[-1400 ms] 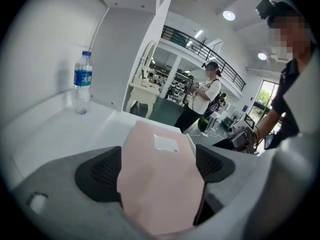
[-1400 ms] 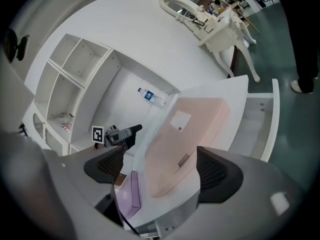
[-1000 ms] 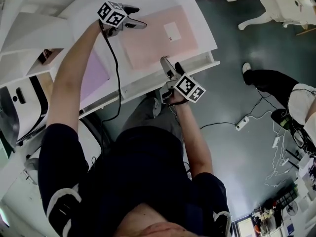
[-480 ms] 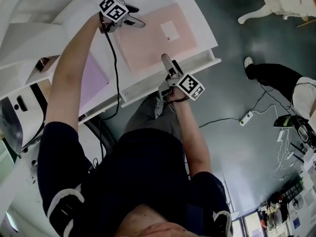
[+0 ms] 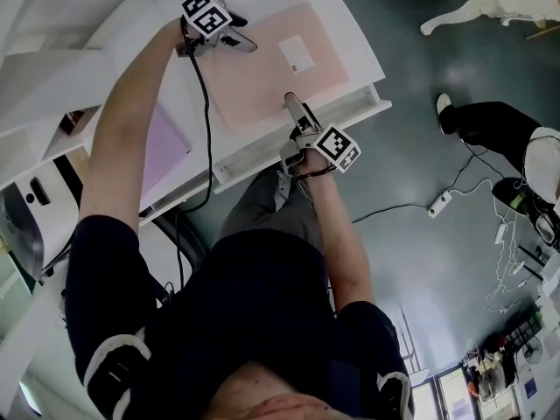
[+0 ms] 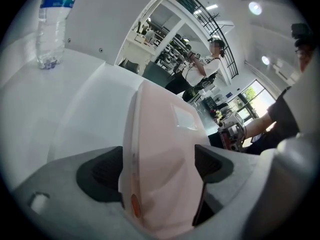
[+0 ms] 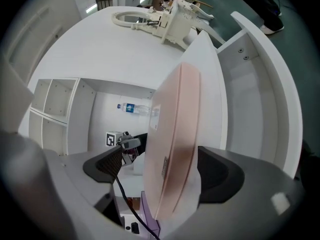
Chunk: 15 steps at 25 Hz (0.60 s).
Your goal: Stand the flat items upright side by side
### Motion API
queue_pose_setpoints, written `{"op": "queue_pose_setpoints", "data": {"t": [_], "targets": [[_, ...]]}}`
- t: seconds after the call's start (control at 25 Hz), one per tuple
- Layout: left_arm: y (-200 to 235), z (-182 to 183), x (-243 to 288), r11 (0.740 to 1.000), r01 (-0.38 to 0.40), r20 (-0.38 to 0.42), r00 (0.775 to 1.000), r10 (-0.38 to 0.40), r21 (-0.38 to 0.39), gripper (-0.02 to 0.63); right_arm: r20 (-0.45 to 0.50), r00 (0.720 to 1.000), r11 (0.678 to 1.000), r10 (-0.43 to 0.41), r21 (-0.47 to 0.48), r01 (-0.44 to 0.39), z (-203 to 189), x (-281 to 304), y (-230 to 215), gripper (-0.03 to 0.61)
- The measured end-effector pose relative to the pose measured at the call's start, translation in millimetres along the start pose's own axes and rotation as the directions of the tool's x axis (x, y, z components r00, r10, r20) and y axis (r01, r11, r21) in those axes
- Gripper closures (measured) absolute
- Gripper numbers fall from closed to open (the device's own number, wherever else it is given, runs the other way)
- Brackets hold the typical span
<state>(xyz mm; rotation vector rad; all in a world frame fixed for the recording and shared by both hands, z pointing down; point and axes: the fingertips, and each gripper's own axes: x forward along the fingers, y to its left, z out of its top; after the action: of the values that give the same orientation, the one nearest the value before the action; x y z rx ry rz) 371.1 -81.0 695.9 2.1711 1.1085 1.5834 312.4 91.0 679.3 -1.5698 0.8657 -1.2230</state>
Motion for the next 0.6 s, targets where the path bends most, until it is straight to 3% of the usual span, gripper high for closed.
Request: {"op": "queue_pose_setpoints", "data": {"t": [0.32,0.6], "targets": [[3,-5,8,1.000,0.013,-0.064,0.998,-0.013,0.008,0.210,-0.004,1.000,1.000,0.015,0.016,-0.015,1,8,1,0.129],[2,-6,10,1.000,0.013,-0.117,0.993,-0.010,0.022,0.218,-0.003,1.000,1.000,0.013,0.015,-0.013,2,12,0,0.138]]}}
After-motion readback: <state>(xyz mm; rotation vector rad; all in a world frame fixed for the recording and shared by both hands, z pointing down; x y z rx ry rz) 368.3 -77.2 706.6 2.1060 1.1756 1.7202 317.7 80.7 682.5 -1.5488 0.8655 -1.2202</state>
